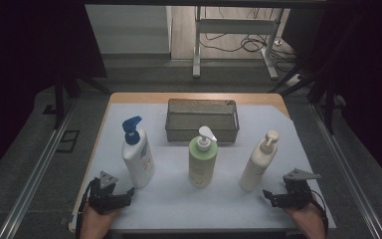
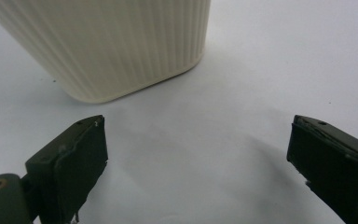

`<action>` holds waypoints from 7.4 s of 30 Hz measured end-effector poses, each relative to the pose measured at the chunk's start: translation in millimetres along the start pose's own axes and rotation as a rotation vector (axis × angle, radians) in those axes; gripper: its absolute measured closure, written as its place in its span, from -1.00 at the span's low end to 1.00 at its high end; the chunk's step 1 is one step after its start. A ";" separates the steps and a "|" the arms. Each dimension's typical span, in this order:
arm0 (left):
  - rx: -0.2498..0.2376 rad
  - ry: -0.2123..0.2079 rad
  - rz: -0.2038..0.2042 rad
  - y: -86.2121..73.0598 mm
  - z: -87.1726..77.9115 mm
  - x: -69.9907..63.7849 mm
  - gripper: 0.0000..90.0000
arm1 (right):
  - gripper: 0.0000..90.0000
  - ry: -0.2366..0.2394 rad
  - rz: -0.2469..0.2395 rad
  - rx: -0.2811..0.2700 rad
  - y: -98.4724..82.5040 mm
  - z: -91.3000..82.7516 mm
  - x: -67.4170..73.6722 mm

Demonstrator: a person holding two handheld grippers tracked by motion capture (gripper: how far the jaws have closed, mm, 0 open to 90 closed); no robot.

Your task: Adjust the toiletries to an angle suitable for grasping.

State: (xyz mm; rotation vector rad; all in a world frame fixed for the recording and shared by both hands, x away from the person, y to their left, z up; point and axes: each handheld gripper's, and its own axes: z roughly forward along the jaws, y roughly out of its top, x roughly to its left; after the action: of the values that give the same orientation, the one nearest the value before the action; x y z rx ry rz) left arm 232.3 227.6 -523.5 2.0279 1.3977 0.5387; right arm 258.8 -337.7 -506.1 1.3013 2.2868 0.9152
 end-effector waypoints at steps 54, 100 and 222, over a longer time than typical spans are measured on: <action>-0.004 0.010 -0.005 -0.6 -0.3 -1.5 -0.71 | 0.99 0.144 -0.089 -0.129 38.6 -10.9 82.3; -0.004 0.010 -0.006 -0.6 -0.2 -1.5 -0.71 | 0.99 0.038 -0.041 -0.113 24.1 -12.7 61.6; -0.002 0.010 -0.004 -0.6 -0.2 -1.2 -0.71 | -0.24 -0.045 0.039 -0.121 98.7 -35.6 -8.0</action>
State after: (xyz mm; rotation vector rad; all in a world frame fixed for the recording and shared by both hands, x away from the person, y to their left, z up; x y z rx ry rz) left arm 231.3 226.7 -523.8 2.0231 1.4063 0.5488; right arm 304.2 -321.0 -412.7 1.3050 2.1441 1.0095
